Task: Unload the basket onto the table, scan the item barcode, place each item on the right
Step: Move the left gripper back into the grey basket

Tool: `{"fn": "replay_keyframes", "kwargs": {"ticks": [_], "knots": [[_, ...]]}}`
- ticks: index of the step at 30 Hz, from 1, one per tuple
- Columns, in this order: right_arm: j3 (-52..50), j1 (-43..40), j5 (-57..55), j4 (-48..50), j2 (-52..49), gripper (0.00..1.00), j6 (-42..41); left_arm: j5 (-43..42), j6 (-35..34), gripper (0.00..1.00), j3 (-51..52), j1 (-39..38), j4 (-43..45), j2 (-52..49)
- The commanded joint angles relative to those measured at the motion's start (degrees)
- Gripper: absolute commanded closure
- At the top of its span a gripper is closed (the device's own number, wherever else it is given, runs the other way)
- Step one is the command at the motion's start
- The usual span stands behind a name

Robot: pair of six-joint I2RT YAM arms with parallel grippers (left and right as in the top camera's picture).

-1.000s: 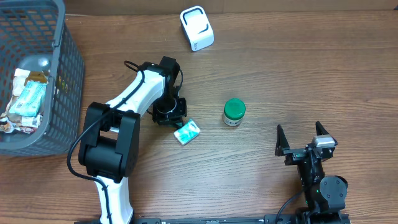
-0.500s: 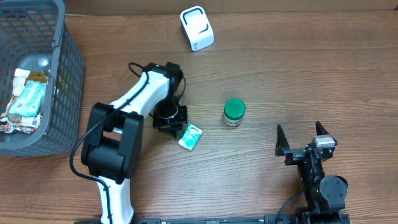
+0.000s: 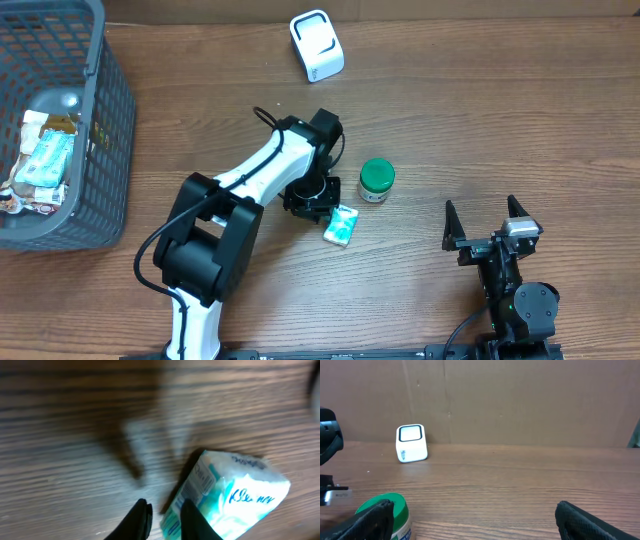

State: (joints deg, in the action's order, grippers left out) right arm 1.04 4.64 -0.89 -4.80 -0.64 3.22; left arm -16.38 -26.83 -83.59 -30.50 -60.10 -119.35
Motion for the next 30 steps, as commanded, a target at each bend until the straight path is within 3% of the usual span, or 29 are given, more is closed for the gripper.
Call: {"fn": "replay_keyframes", "kwargs": {"ticks": [1,6,11,16,27,28,30], "knots": [[-0.55,0.15,-0.55,0.13,0.37,0.00,0.26,-1.70,-1.90,0.87,0.31,-0.68,0.39,1.81],[-0.55,0.15,-0.55,0.13,0.37,0.00,0.26,-1.68,-1.64,0.96,-0.31,0.24,-1.07,2.10],[-0.55,0.15,-0.55,0.13,0.37,0.00,0.26,-1.44,1.05,0.96,-4.17,1.88,-6.03,5.42],[-0.55,0.15,-0.55,0.13,0.37,0.00,0.26,-1.01,4.79,0.96,-9.99,4.63,-7.96,15.02],[-0.55,0.15,-0.55,0.13,0.37,0.00,0.26,-0.98,9.70,0.96,-19.37,20.31,-4.20,32.30],[-0.55,0.15,-0.55,0.13,0.37,0.00,0.26,-1.01,11.06,0.94,-19.45,22.27,-2.62,33.57],[-0.55,0.15,-0.55,0.13,0.37,0.00,0.26,-1.01,12.79,0.79,-19.45,26.27,0.31,35.67]]}}
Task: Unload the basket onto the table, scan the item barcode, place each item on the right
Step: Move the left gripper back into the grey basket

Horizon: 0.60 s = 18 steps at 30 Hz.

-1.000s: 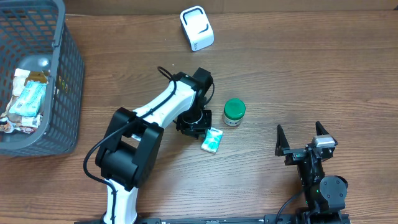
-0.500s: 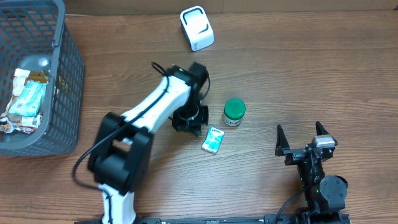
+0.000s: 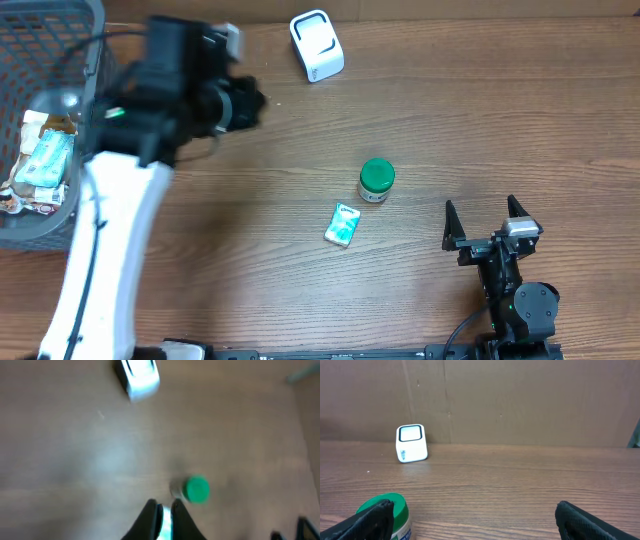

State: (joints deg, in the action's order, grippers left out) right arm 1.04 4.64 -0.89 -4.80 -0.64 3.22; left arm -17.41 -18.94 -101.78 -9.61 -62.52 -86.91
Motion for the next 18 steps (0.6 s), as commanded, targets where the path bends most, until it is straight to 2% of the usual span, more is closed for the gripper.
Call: {"fn": "replay_keyframes", "kwargs": {"ticks": [1,9,15,18], "knots": [[-0.55,0.15,-0.55,0.13,0.37,0.00,0.26,0.04,5.40,0.71,-1.27,7.04,3.87,3.91],[-0.55,0.15,-0.55,0.13,0.37,0.00,0.26,0.04,9.14,0.39,-1.25,20.96,10.03,5.16],[-0.55,0.15,-0.55,0.13,0.37,0.00,0.26,0.04,9.18,0.28,-1.25,29.38,12.33,4.22],[-0.55,0.15,-0.55,0.13,0.37,0.00,0.26,0.09,10.49,0.25,-1.25,33.05,13.64,3.72]]}}
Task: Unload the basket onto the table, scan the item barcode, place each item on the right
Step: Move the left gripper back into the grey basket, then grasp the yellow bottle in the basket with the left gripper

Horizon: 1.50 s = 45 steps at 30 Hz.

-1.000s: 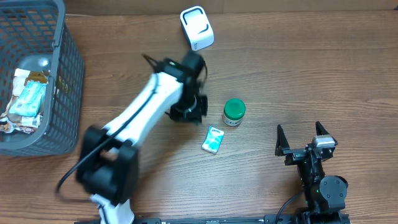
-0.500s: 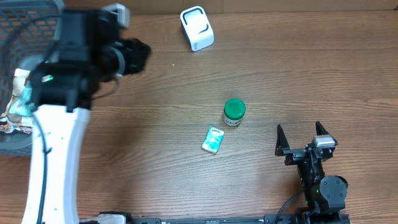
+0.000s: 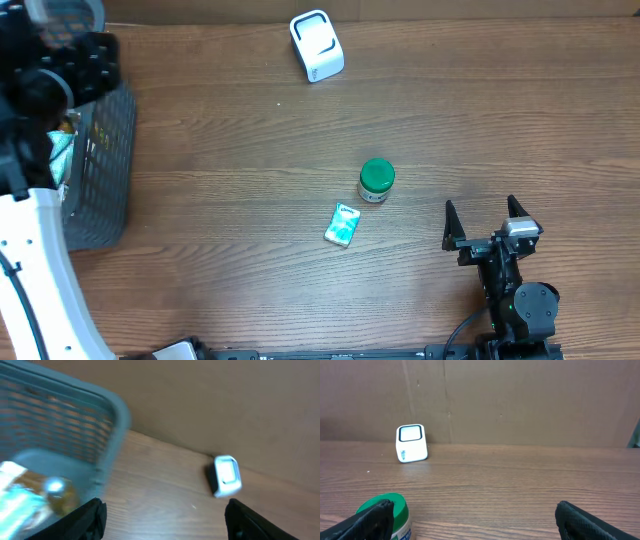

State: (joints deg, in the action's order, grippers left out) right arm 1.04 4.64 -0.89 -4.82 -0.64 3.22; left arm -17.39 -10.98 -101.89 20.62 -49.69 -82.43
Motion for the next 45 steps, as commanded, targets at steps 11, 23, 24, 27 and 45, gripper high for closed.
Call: {"fn": "replay_keyframes", "kwargs": {"ticks": [11,23,24,27,45], "knots": [[-0.55,0.15,-0.55,0.15,0.37,0.00,0.26,1.42,7.23,0.20,-1.14,10.58,1.53,-9.05],[-0.55,0.15,-0.55,0.15,0.37,0.00,0.26,1.29,10.03,0.18,-1.14,12.02,3.06,-21.79],[-0.55,0.15,-0.55,0.15,0.37,0.00,0.26,1.27,10.36,0.18,-1.14,12.04,3.06,-22.60],[-0.55,0.15,-0.55,0.15,0.37,0.00,0.26,1.29,11.26,0.18,-1.14,12.04,3.06,-25.29],[-0.55,0.15,-0.55,0.15,0.37,0.00,0.26,1.46,12.59,0.38,-1.14,11.98,3.48,-35.34]]}}
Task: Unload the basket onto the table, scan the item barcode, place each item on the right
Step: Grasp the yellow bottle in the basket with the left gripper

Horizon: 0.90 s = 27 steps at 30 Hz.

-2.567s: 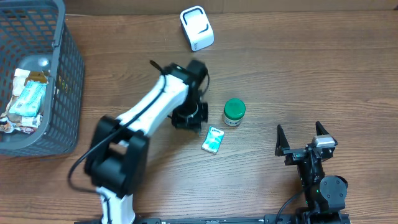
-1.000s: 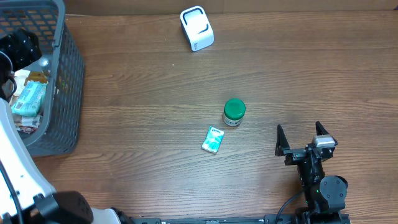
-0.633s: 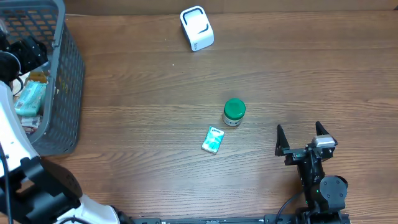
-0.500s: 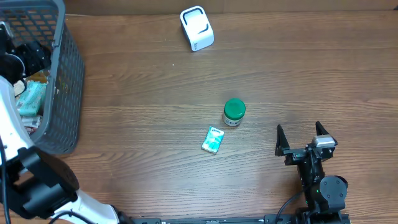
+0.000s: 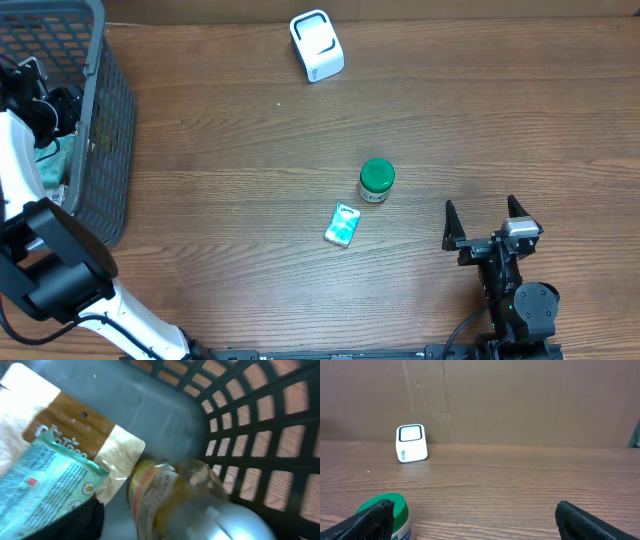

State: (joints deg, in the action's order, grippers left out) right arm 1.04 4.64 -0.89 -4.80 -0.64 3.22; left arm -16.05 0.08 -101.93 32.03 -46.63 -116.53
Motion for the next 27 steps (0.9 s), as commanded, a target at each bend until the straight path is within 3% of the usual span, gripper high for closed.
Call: {"fn": "replay_keyframes", "kwargs": {"ticks": [1,8,18,27], "knots": [[-0.55,0.15,-0.55,0.13,0.37,0.00,0.26,0.15,1.79,0.46,-1.09,0.57,0.46,-1.40],[-0.55,0.15,-0.55,0.13,0.37,0.00,0.26,0.13,2.12,0.68,-1.14,0.63,1.51,-0.83],[-0.55,0.15,-0.55,0.13,0.37,0.00,0.26,0.15,1.29,0.73,-5.84,0.63,2.93,12.46],[-0.55,0.15,-0.55,0.13,0.37,0.00,0.26,0.04,-8.35,0.76,-5.92,0.11,3.89,27.85]]}}
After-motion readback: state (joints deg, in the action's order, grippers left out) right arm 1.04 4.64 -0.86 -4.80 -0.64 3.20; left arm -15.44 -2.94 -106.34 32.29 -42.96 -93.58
